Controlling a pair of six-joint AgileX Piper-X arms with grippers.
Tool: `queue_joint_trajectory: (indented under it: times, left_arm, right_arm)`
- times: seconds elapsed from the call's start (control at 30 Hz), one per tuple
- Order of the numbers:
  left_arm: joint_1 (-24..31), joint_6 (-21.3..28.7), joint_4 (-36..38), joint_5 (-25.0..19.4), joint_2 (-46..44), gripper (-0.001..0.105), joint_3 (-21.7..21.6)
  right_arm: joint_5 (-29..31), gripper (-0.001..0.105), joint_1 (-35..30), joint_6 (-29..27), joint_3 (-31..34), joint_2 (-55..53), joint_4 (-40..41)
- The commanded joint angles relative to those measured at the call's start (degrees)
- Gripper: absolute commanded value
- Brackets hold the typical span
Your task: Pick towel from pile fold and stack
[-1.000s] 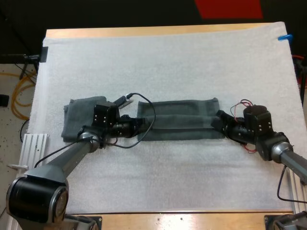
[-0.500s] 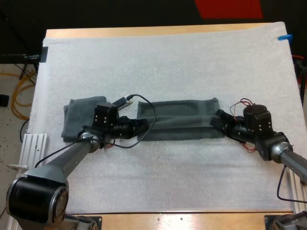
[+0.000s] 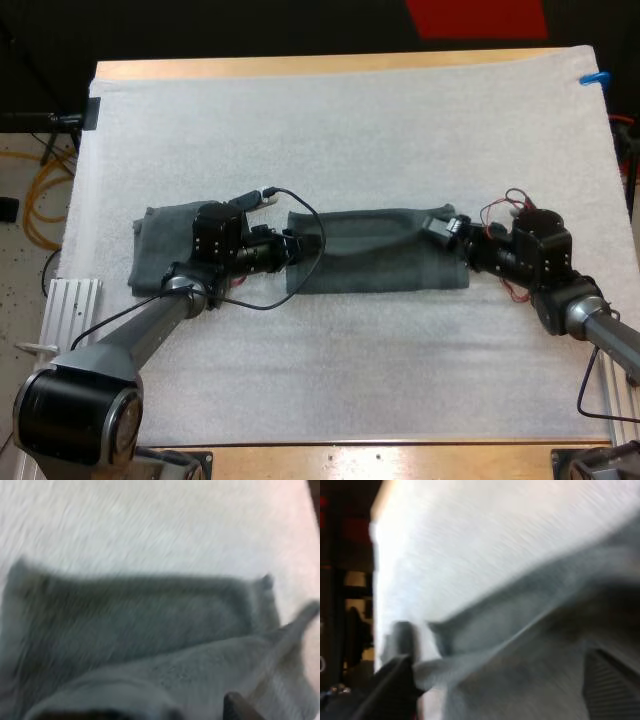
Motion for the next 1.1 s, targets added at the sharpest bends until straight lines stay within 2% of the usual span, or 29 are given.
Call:
queue_joint_trajectory:
  times: [0.0,0.17,0.3,0.4,0.47,0.53,0.67,0.77,0.93,1.07]
  left_arm:
    - [-0.1,0.4,-1.7,0.3,-0.1,0.04,-0.7]
    - [1.2,1.4,-2.3,1.8,-0.7,0.04,-4.8]
    - [2.9,4.4,-2.3,3.1,-4.4,0.04,-6.5]
    - [4.0,7.4,-1.5,3.1,-9.3,0.048,-6.6]
    - [4.8,9.1,1.1,2.6,-13.5,0.061,-6.6]
    - [5.4,10.0,4.6,2.5,-17.1,0.068,-6.6]
    - [6.1,13.7,13.8,2.5,-24.7,0.069,-6.6]
    - [6.1,14.6,21.2,1.4,-30.6,0.069,-6.6]
    - [6.1,16.2,31.3,-0.3,-39.4,0.069,-6.6]
    - [6.1,17.6,41.1,-1.0,-47.3,0.069,-6.6]
  right_arm:
    - [-0.1,0.071,-0.4,-1.4,-0.5,-0.1,-2.5]
    - [0.2,0.071,-0.4,-3.4,-0.7,-0.2,-7.6]
    - [-2.4,0.071,-0.4,-6.5,-2.6,-1.0,-4.7]
    - [-2.6,0.071,-0.4,-9.9,-4.8,-2.6,0.7]
    - [-2.2,0.071,-0.4,-14.3,-6.8,-4.5,6.5]
    - [-1.0,0.071,-0.4,-17.8,-8.6,-6.5,11.9]
    - [3.7,0.071,-0.4,-26.7,-13.0,-11.6,26.3]
    - [7.3,0.071,-0.4,-30.8,-15.6,-15.7,34.7]
    - [10.9,0.071,-0.4,-34.2,-18.6,-22.5,46.6]
    - [12.0,0.071,-0.4,-34.3,-18.7,-28.4,53.6]
